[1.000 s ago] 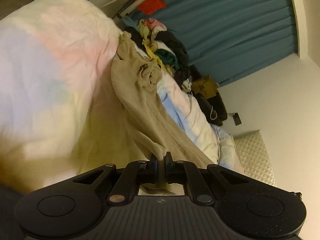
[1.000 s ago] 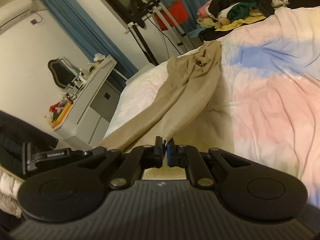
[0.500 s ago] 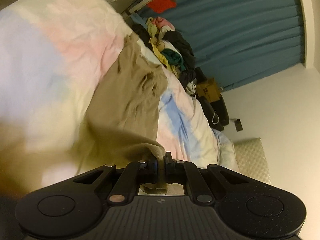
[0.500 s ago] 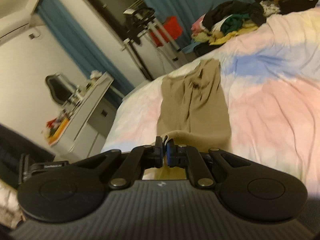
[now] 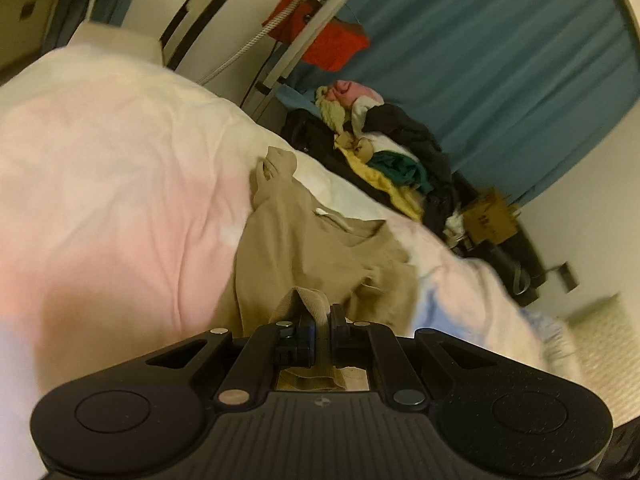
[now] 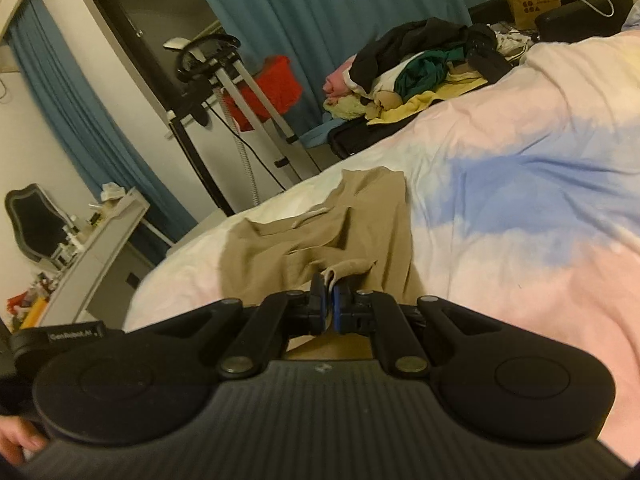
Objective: Fold clothes
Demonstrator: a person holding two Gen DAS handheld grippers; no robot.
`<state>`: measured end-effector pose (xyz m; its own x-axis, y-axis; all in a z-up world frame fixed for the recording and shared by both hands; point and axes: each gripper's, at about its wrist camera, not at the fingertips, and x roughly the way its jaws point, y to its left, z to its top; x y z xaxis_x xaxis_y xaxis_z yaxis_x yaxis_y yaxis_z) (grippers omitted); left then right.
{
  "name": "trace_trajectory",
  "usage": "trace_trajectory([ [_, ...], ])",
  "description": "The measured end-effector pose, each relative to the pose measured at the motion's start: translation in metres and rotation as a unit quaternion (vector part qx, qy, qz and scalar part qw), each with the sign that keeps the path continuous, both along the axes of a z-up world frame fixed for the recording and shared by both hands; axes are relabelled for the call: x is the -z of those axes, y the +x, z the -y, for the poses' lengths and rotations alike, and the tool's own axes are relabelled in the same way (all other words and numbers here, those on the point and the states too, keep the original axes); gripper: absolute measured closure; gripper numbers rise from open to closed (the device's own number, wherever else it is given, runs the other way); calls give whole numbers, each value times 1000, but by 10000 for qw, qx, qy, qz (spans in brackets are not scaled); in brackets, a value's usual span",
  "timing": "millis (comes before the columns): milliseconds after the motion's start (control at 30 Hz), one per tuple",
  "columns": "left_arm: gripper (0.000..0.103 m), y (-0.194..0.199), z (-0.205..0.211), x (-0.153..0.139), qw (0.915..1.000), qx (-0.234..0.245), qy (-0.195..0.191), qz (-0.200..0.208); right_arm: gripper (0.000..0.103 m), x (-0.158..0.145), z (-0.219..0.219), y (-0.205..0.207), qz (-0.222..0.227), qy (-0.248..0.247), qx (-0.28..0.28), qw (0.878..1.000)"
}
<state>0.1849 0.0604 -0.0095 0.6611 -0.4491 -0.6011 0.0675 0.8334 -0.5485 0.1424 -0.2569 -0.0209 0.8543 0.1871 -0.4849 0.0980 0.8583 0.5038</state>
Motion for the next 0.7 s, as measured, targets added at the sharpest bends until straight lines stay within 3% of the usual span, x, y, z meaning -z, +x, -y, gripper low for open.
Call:
trace_trajectory([
  [233, 95, 37, 32, 52, 9952, 284, 932, 83, 96, 34, -5, 30, -166, -508, -105, 9985],
  [433, 92, 34, 43, 55, 9896, 422, 1345, 289, 94, 52, -12, 46, -308, -881, -197, 9954],
  [500, 87, 27, 45, 51, 9880, 465, 1424, 377, 94, 58, -14, 51, -355, -1005, -228, 9940],
  [533, 80, 24, 46, 49, 9871, 486, 1464, 422, 94, 61, -15, 53, -378, -1067, -243, 9933],
  [600, 73, 13, 47, 40, 9850, 486, 1555, 572, 93, 52, -14, 46, -333, -1062, -204, 9936],
  [667, 59, -2, 48, 28, 9822, 454, 1651, 771, 91, 38, -14, 33, -205, -1135, -175, 9932],
  [700, 57, -12, 49, 21, 9811, 448, 1664, 878, 86, 31, -14, 26, -139, -1174, -162, 9928],
])
